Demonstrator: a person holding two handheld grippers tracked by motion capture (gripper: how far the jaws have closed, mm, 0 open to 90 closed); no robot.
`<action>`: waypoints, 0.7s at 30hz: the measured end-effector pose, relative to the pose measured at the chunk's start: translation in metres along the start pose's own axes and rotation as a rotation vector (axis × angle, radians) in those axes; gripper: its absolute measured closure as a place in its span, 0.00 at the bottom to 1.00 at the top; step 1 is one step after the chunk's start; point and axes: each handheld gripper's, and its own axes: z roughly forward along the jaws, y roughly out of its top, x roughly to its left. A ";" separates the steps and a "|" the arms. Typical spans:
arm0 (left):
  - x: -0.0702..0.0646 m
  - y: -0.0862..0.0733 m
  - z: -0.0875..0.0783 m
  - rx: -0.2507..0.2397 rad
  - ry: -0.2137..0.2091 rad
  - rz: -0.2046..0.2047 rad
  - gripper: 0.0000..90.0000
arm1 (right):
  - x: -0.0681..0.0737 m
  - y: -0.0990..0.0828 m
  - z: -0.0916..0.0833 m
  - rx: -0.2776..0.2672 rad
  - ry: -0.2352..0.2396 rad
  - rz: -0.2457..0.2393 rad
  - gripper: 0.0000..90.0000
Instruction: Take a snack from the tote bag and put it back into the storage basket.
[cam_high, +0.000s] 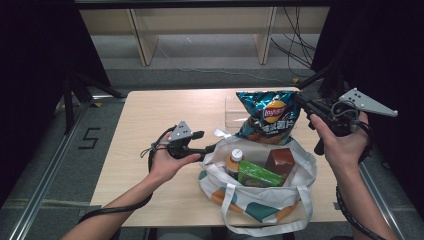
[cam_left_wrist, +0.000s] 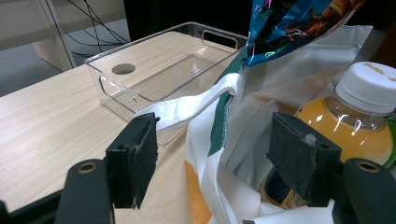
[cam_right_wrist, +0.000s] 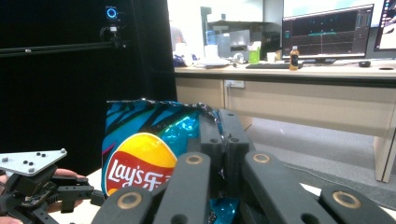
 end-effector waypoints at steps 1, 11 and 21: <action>0.000 0.000 0.000 -0.001 0.000 -0.001 0.36 | 0.000 0.000 0.000 -0.001 0.004 0.000 1.00; 0.000 0.001 0.000 -0.002 -0.005 0.009 0.36 | 0.000 0.007 -0.001 -0.012 0.001 -0.003 1.00; 0.000 0.001 0.000 -0.012 -0.009 0.000 0.36 | -0.001 0.010 0.003 -0.029 0.001 0.007 1.00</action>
